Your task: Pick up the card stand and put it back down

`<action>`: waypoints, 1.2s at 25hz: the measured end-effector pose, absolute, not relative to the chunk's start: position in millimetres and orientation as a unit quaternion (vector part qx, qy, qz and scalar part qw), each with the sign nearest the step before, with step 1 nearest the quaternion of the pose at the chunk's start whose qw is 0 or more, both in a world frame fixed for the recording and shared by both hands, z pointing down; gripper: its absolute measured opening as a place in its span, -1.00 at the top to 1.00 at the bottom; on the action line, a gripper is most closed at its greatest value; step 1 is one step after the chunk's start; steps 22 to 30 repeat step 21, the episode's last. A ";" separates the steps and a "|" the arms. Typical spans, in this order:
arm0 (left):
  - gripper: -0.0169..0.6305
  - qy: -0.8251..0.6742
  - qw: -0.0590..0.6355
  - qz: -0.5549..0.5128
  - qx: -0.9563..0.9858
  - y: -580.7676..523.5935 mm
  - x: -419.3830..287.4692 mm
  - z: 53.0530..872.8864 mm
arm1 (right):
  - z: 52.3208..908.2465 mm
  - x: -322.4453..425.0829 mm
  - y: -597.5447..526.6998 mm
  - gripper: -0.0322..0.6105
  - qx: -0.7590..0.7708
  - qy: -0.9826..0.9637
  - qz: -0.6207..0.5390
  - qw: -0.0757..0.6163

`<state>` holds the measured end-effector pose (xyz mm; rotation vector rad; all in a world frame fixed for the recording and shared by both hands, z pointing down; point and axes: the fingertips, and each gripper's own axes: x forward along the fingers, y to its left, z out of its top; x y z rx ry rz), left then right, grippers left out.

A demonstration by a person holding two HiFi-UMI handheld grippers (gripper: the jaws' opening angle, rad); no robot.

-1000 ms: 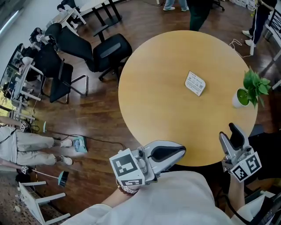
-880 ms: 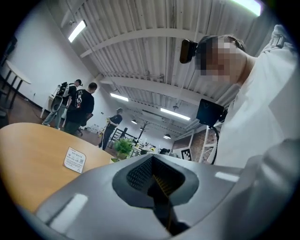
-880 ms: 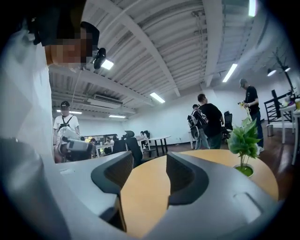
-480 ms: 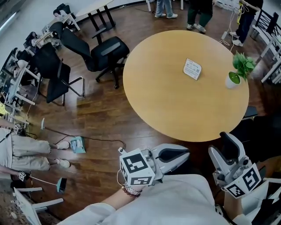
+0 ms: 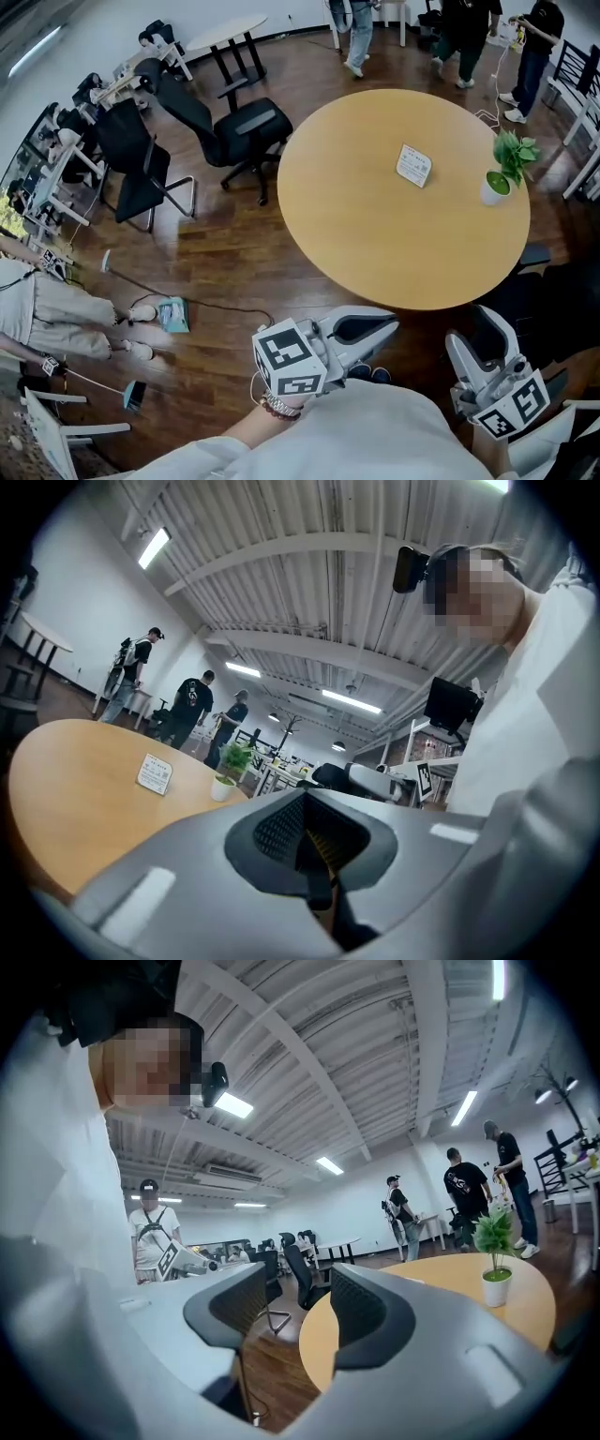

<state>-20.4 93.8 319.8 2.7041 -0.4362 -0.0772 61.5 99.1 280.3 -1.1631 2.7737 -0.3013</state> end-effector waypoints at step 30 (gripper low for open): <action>0.95 -0.115 0.176 0.014 0.978 123.5 36.2 315.6 | 294.6 92.2 120.9 0.27 -0.394 0.907 -0.118 0.084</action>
